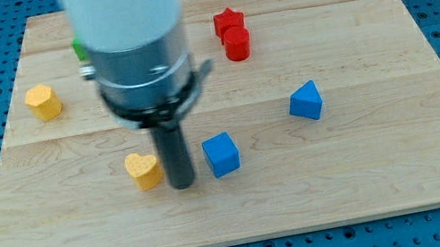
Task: Move the heart diagonally to the bottom left of the red star
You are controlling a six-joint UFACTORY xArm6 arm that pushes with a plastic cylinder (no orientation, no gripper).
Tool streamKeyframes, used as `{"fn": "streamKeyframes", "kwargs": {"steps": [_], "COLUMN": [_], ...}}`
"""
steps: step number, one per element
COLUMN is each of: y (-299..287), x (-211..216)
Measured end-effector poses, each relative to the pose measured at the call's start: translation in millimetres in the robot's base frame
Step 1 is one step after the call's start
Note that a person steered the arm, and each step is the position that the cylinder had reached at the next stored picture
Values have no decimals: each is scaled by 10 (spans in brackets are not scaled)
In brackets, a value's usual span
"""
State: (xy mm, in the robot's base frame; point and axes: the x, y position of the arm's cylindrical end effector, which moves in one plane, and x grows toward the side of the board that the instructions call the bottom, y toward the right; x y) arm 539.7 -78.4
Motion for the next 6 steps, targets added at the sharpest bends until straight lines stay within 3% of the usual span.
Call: {"fn": "streamKeyframes", "kwargs": {"steps": [1, 3, 5, 6], "y": [-334, -334, -525, -527], "x": [-45, -413, -293, -496]}}
